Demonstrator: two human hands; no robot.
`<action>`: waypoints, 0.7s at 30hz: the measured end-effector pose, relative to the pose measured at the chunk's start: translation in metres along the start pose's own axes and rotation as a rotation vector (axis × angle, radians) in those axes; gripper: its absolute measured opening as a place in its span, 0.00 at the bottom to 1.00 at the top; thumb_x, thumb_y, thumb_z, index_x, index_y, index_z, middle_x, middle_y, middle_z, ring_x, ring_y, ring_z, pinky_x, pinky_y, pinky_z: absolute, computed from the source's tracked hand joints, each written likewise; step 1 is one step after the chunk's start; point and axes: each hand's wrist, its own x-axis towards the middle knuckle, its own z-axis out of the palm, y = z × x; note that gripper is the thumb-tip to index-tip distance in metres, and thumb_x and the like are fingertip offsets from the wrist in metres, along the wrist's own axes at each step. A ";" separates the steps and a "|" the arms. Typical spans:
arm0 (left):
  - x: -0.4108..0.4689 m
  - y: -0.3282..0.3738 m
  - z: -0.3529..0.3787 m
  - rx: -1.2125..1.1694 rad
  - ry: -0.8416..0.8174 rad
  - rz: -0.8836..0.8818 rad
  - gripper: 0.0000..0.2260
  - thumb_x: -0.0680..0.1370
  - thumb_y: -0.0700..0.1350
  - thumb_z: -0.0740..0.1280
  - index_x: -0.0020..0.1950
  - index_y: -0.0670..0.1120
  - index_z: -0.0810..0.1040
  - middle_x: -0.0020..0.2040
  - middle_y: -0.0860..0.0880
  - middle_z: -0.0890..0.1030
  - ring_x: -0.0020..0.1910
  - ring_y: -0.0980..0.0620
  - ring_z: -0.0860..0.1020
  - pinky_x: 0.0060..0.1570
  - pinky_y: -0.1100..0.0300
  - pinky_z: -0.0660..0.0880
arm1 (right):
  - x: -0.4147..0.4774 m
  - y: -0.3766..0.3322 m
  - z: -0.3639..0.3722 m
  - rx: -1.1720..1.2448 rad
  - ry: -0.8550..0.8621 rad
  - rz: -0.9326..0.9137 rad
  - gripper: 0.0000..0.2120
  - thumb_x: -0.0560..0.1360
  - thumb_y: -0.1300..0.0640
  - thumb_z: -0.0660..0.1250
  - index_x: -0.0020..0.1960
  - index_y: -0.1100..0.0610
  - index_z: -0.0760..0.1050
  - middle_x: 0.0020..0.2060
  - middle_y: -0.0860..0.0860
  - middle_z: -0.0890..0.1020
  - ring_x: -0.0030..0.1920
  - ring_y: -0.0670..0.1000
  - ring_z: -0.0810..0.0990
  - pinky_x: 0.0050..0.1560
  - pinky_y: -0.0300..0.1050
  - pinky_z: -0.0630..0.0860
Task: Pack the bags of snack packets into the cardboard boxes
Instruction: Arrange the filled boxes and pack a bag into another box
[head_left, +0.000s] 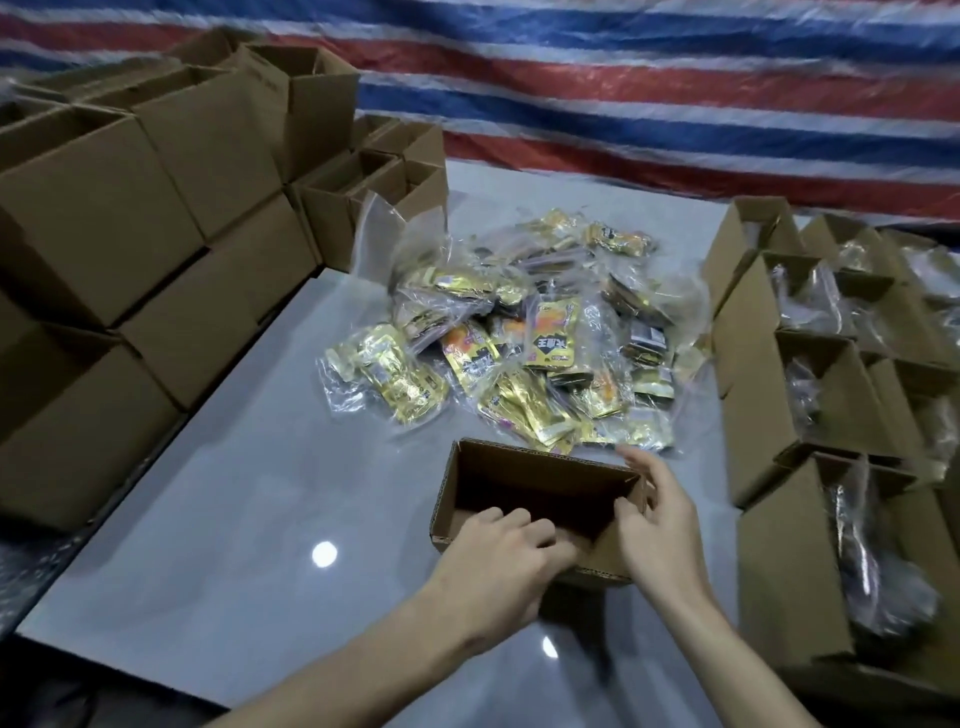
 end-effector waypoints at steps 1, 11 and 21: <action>0.001 0.000 -0.003 -0.034 -0.011 -0.013 0.15 0.73 0.56 0.71 0.59 0.58 0.77 0.47 0.56 0.79 0.44 0.54 0.78 0.42 0.60 0.72 | 0.002 0.001 0.000 0.000 -0.004 -0.008 0.26 0.74 0.73 0.60 0.58 0.44 0.76 0.54 0.36 0.79 0.53 0.39 0.76 0.55 0.33 0.70; 0.007 -0.147 0.005 -0.436 0.284 -0.831 0.01 0.78 0.45 0.66 0.46 0.50 0.76 0.44 0.55 0.79 0.42 0.52 0.77 0.43 0.53 0.76 | 0.016 0.011 -0.013 0.005 0.018 0.032 0.19 0.80 0.67 0.61 0.60 0.45 0.78 0.34 0.45 0.73 0.31 0.38 0.73 0.32 0.27 0.68; 0.007 -0.197 0.102 -0.295 0.013 -1.177 0.11 0.74 0.50 0.69 0.51 0.47 0.71 0.51 0.45 0.75 0.48 0.43 0.75 0.50 0.48 0.76 | 0.013 0.015 -0.007 0.087 -0.112 0.173 0.20 0.84 0.57 0.58 0.69 0.36 0.70 0.62 0.37 0.68 0.62 0.35 0.63 0.60 0.38 0.60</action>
